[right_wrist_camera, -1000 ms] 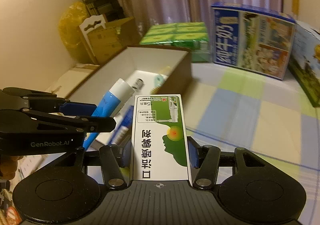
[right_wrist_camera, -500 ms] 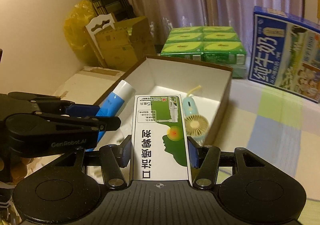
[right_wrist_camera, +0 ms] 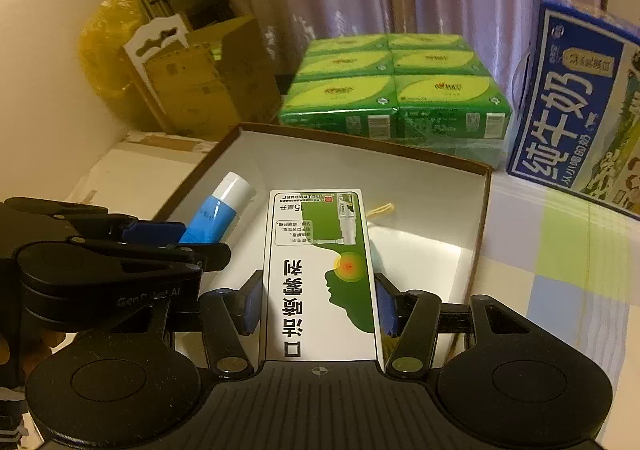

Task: Organize rigid objects
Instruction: 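Carry the blue tube and green medicine box with both tools over the box, then open both tools to drop the tube and medicine box into the box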

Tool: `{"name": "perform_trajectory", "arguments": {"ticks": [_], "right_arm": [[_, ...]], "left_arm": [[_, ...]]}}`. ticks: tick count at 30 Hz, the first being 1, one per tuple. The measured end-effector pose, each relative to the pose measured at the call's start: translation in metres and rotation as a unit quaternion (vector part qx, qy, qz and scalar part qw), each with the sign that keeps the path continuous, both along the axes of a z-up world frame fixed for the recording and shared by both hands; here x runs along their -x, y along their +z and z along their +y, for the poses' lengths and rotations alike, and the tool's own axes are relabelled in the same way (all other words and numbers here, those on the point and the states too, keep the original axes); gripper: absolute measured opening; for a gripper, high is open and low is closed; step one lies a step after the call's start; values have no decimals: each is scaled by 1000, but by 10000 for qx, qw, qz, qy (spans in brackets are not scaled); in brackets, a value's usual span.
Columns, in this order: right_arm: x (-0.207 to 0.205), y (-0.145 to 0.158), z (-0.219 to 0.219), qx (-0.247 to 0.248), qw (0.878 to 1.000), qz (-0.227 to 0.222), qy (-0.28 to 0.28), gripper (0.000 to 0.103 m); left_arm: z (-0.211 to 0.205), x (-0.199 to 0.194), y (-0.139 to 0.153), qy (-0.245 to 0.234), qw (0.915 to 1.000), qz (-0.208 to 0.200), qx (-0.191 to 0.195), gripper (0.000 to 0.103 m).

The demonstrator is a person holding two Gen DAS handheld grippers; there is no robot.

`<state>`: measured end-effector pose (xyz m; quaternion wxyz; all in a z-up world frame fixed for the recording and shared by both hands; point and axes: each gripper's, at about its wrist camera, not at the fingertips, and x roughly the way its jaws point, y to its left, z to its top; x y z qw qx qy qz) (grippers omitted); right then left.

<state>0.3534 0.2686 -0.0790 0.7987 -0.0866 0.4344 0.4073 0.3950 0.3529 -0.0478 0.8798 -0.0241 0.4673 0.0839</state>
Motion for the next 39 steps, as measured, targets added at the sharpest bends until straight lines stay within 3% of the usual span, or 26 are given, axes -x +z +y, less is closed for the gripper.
{"name": "perform_trajectory", "arguments": {"ticks": [12, 23, 31, 39], "right_arm": [[-28, -17, 16, 135, 9993, 133, -320, 52], [-34, -19, 25, 101, 9988, 198, -440, 52], [-31, -11, 32, -382, 9983, 256, -371, 56], [-21, -3, 25, -175, 9993, 126, -294, 62]], "left_arm": [[16, -41, -26, -290, 9994, 157, 133, 33], [26, -40, -15, -455, 9988, -57, 142, 39], [43, -32, 3, -337, 9989, -258, 207, 40], [41, -21, 6, -456, 9981, -288, 312, 47]]}}
